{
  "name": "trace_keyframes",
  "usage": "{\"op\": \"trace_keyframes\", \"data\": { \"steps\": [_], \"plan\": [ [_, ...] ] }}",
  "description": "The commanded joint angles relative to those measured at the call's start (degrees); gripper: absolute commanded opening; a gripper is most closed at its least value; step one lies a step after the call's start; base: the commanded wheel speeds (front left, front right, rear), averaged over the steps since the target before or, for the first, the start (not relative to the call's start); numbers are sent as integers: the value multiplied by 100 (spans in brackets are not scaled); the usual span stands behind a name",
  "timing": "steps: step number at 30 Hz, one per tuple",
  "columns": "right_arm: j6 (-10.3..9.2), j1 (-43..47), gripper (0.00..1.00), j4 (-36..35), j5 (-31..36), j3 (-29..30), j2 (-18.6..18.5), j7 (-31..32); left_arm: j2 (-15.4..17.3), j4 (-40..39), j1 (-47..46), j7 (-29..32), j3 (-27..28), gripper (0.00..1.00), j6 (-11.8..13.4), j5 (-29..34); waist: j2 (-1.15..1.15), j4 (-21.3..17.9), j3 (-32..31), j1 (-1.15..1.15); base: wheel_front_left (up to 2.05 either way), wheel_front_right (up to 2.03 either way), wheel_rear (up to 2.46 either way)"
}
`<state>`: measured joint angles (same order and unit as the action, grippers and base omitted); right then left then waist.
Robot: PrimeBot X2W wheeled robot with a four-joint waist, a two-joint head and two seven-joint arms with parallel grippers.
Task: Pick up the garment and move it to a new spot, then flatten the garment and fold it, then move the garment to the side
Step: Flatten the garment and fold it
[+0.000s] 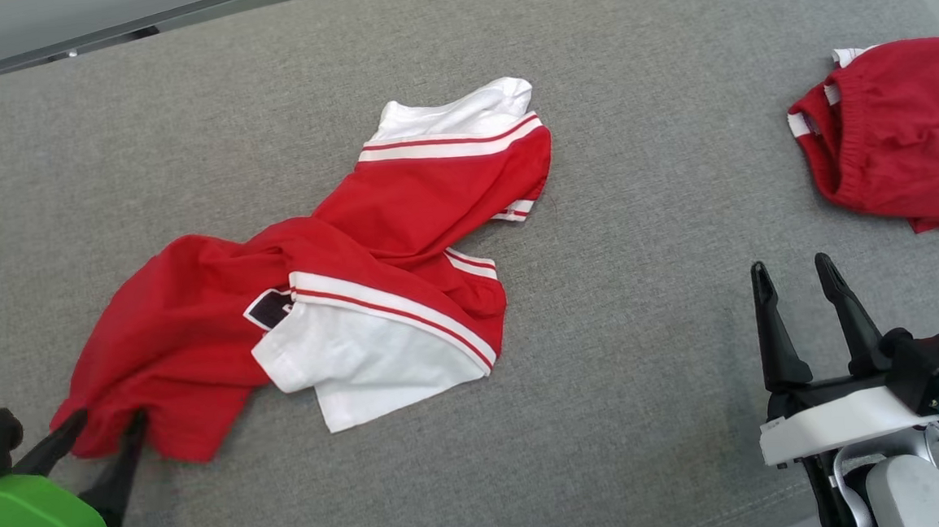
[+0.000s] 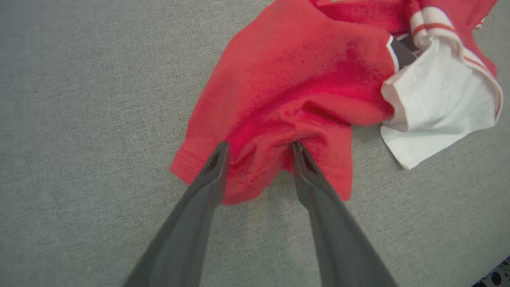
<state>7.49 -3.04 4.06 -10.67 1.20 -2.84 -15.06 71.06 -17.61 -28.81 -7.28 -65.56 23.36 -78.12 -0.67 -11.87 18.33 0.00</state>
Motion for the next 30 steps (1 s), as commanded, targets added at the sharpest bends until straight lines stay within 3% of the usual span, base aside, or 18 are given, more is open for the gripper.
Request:
{"op": "trace_keyframes", "data": {
  "steps": [1, 11, 16, 20, 24, 26, 28, 29, 30],
  "plan": [
    [1, -45, 100, -16, 46, 20, -13, -16, -83, 62, 101, -80, -11, 100, 57, 19, 67, 136, -43, 0, 0, 0, 0],
    [1, 7, 100, -9, 206, 39, -12, -15, -504, 549, 472, -166, -131, 100, 218, -333, 67, 370, -177, 0, 0, 0, 0],
    [1, 36, 100, -30, 233, 27, -12, -15, -743, 772, 529, -593, 459, 100, 263, -988, 67, 400, -162, 0, 0, 0, 0],
    [1, -1, 100, 1, 200, -44, -14, -15, -1017, 889, 708, -662, 786, 100, -46, -1589, 67, 339, -149, 0, 0, 0, 0],
    [1, 43, 100, 1, 159, -25, -14, -16, -1229, 873, 896, -713, 1107, 99, -519, -2114, 67, 264, -151, 0, 0, 0, 0],
    [1, 73, 100, -3, 163, -10, -11, -16, -1261, 873, 977, -745, 1256, 87, -702, -2255, 67, 247, -149, 0, 0, 0, 0],
    [1, 85, 100, 5, 166, 4, -12, -16, -1383, 874, 1027, -752, 1434, 38, -901, -2480, 67, 243, -148, 0, 0, 0, 0],
    [1, 90, 100, 11, 168, 10, -13, -15, -1423, 896, 1031, -757, 1542, 8, -1019, -2506, 67, 244, -143, 0, 0, 0, 0],
    [1, 89, 100, 17, 170, 12, -13, -16, -1450, 971, 1028, -772, 1648, 0, -1108, -2525, 67, 248, -140, 0, 0, 0, 0]
  ]
}}
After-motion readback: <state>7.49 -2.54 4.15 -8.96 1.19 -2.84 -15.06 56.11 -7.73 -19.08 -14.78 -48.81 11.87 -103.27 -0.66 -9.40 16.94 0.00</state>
